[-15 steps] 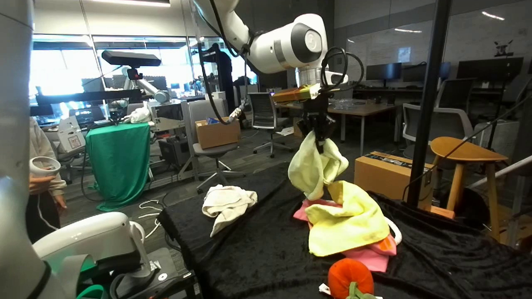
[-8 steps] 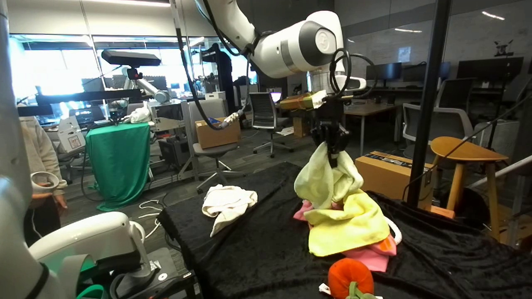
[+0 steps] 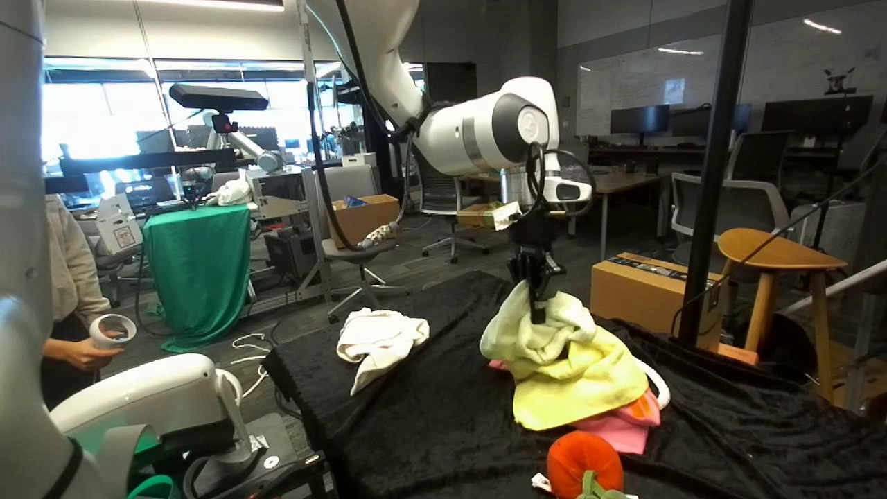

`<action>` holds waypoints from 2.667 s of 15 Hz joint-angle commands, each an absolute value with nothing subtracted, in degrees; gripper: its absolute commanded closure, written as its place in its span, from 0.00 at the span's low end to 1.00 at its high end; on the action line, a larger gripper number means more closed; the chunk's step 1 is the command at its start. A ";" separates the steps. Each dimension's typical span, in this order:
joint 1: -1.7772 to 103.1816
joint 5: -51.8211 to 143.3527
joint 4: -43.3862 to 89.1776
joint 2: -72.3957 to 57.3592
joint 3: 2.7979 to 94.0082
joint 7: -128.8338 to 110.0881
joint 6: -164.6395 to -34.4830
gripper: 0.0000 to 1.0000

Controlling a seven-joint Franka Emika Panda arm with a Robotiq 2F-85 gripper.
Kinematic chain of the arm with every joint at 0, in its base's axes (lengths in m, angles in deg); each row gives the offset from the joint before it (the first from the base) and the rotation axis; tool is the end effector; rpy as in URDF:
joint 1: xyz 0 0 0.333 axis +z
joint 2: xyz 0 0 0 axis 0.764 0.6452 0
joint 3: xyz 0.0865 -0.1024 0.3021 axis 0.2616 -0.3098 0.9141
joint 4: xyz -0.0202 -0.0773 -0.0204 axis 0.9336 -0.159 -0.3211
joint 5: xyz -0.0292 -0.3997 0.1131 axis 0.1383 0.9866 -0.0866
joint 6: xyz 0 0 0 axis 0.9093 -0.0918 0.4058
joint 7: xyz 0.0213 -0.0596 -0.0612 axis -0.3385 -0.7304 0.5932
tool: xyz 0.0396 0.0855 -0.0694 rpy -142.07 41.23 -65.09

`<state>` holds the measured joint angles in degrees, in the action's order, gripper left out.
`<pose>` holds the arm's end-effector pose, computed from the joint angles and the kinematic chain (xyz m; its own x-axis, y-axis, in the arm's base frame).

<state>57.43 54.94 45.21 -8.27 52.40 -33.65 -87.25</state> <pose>0.6000 0.0696 0.2994 0.9673 -0.2476 -0.0555 -0.2309 -0.9495 0.2125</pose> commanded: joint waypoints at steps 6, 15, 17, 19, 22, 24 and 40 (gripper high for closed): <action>60.70 55.22 41.19 -0.91 51.56 -42.58 -88.60 0.94; 59.45 54.68 42.05 -3.50 50.15 -42.91 -88.79 0.43; 59.06 54.72 43.58 -6.11 50.03 -42.26 -88.98 0.28; 58.55 54.76 45.41 -9.49 49.97 -41.71 -88.85 0.14; 57.25 54.24 47.75 -14.44 50.16 -40.50 -87.40 0.00; 55.92 53.36 49.25 -17.04 50.21 -39.98 -87.47 0.00; 47.79 48.54 57.37 -14.50 47.58 -38.19 -87.66 0.00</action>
<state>48.81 50.16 57.46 -16.47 48.51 -39.87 -87.34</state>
